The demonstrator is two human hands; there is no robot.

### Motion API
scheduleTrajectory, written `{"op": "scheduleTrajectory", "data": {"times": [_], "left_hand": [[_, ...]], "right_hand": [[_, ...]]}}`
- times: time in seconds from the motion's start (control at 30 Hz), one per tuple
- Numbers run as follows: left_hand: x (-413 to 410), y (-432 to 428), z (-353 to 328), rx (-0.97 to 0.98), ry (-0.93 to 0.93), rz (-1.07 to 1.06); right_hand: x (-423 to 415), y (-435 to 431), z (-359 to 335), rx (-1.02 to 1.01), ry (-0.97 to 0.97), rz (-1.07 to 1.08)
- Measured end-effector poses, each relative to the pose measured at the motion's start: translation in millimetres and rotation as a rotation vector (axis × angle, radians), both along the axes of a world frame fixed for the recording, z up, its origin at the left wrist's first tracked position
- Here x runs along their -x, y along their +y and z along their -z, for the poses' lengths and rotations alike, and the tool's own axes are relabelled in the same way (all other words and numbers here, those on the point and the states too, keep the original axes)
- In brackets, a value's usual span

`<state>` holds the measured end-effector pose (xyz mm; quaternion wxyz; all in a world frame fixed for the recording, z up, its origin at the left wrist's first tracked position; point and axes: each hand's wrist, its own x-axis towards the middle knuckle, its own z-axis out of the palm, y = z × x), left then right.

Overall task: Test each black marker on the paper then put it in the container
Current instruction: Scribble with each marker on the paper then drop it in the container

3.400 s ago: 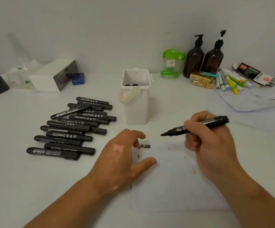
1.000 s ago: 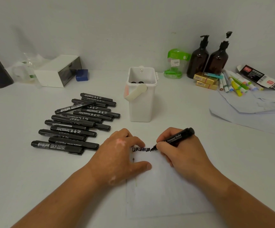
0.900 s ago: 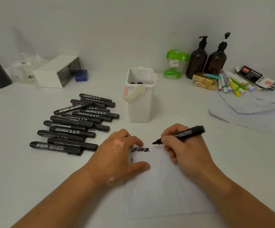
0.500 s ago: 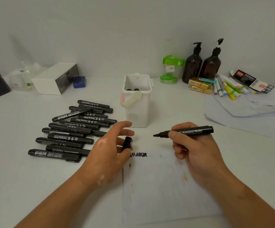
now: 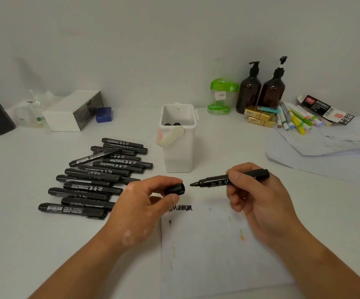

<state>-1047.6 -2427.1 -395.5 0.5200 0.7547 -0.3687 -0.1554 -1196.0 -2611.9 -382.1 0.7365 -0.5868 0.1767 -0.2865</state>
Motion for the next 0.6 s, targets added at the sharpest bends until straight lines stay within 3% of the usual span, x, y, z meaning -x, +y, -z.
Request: {"op": "scheduleTrajectory", "data": {"times": [0.4, 0.6], "left_hand": [[4, 0, -2, 0.120, 0.118, 0.203], [8, -1, 2, 0.191, 0.308, 0.309]], "right_hand": [[1, 8, 2, 0.130, 0.082, -0.135], [1, 15, 2, 0.247, 0.125, -0.184]]}}
